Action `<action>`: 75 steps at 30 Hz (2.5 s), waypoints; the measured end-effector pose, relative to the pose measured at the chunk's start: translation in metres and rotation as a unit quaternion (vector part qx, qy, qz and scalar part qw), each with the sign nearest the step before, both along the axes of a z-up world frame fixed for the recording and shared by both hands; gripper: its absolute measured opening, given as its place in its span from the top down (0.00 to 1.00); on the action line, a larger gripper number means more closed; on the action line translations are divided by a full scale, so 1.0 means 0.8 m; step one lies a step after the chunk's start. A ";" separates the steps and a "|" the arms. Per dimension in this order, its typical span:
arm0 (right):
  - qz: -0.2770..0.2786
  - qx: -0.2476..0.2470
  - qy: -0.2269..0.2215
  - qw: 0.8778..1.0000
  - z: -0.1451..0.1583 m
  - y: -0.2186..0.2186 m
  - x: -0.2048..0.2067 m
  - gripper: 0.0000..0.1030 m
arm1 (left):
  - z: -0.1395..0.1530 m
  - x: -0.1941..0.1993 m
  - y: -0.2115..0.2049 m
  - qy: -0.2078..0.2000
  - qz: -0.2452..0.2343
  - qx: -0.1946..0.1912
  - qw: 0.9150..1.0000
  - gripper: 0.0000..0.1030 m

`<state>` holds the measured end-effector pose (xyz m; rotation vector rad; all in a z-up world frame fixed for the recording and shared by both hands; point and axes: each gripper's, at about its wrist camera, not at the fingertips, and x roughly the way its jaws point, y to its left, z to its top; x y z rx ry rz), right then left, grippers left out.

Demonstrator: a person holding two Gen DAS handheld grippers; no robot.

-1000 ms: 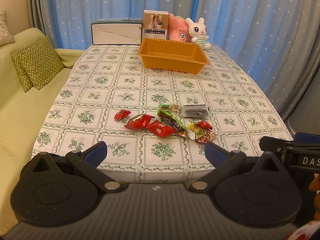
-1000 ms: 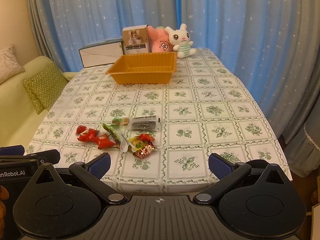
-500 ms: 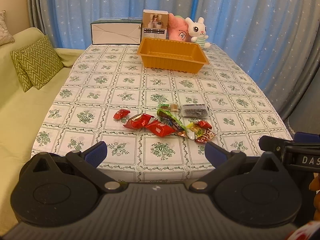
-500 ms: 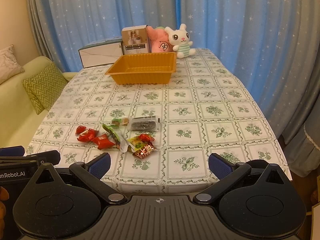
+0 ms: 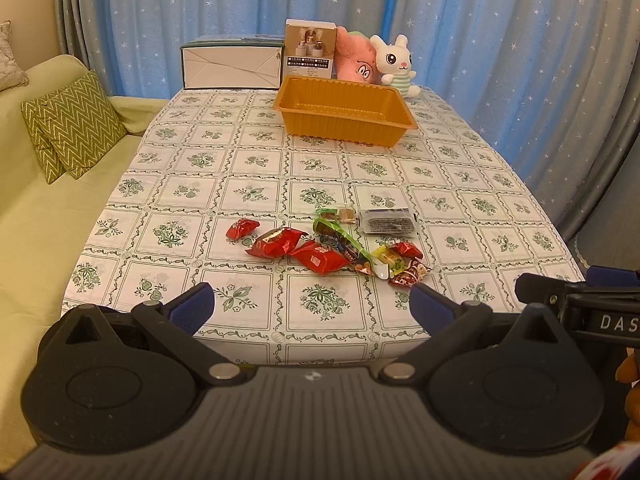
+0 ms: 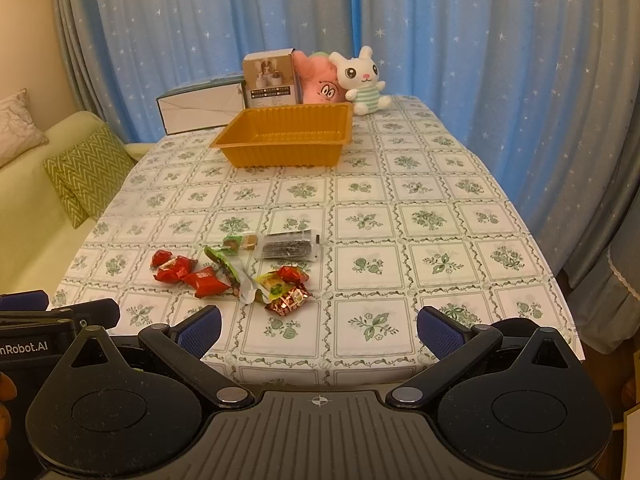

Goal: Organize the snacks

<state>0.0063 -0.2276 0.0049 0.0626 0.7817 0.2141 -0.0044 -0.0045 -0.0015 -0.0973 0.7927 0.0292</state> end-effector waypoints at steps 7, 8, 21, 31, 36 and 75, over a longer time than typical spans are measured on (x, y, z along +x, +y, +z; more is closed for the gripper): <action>-0.001 0.000 -0.001 1.000 -0.001 0.000 0.001 0.00 | -0.001 0.001 -0.001 0.001 -0.001 -0.002 1.000 0.00; -0.002 0.000 0.000 1.000 -0.004 0.000 0.002 0.00 | -0.001 0.001 -0.001 0.001 -0.001 -0.002 1.000 0.00; -0.001 0.000 0.000 1.000 -0.004 -0.001 0.001 0.00 | -0.002 0.000 -0.002 0.002 -0.001 -0.003 1.000 0.00; -0.001 0.000 0.001 1.000 -0.003 0.000 0.002 0.00 | -0.002 0.000 -0.003 0.002 -0.001 -0.003 1.000 0.00; -0.004 0.003 0.001 1.000 -0.006 -0.003 0.002 0.00 | -0.003 0.000 -0.002 0.002 -0.002 -0.007 1.000 0.00; -0.020 0.076 0.075 0.994 -0.141 0.038 0.140 0.50 | -0.093 0.117 0.034 0.063 0.008 -0.038 0.997 0.00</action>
